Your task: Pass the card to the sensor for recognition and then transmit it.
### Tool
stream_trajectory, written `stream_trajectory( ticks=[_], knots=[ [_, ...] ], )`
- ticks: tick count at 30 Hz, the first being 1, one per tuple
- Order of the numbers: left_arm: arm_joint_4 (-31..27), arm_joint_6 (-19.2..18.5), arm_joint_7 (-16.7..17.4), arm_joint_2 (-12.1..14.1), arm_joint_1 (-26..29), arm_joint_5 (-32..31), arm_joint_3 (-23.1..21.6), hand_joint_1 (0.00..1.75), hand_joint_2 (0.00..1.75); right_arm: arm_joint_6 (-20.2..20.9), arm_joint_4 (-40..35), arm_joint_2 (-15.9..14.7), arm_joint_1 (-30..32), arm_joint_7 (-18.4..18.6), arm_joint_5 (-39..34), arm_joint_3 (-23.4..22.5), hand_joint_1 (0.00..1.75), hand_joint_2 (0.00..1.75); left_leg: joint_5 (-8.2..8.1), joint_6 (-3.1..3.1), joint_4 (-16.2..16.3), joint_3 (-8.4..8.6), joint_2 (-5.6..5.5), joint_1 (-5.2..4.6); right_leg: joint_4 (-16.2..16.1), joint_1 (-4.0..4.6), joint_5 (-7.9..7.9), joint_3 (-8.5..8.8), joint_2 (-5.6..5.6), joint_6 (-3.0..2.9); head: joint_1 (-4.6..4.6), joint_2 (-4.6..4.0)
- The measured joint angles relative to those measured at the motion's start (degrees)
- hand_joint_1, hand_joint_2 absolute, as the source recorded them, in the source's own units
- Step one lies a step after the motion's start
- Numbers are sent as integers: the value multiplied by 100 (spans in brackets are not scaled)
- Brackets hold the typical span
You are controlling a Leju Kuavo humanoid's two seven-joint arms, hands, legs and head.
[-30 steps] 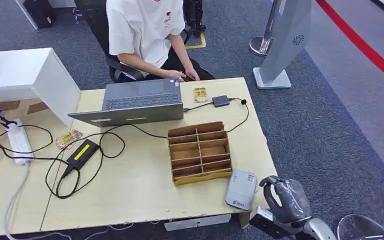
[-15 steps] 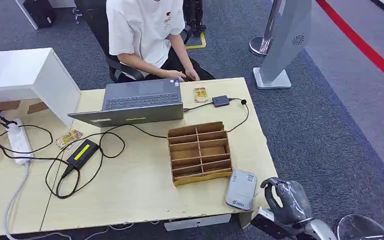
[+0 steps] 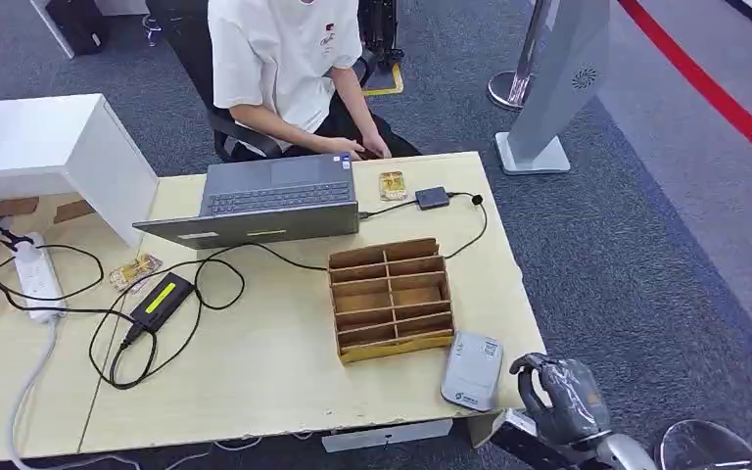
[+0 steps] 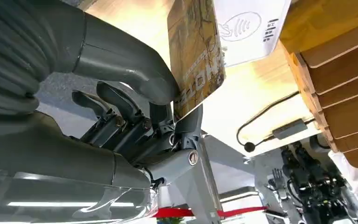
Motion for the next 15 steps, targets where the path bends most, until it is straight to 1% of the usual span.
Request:
stream_trajectory(
  ticks=[4,7,11,15],
  knots=[
    [0,-24,-15,2,0,4,0,0,175,0,-177,-120,-111,-18,7,-75,175,175,0,0,0,0,1,-1,0,-1,1,0,2,0,2,2],
    [0,-50,-22,2,0,9,0,0,175,199,-378,-201,-268,-72,-20,-310,175,175,0,0,1,3,2,-1,0,-1,1,1,2,0,0,2],
    [0,-66,-46,2,1,11,0,0,175,240,-538,-265,-459,-144,-33,-538,175,175,0,0,1,1,2,-1,0,-1,2,2,3,0,0,0],
    [2,-74,-63,2,2,4,0,0,175,382,-639,-350,-776,-190,-138,-798,175,175,0,0,2,4,5,0,0,0,2,2,6,0,0,2]
  ],
)
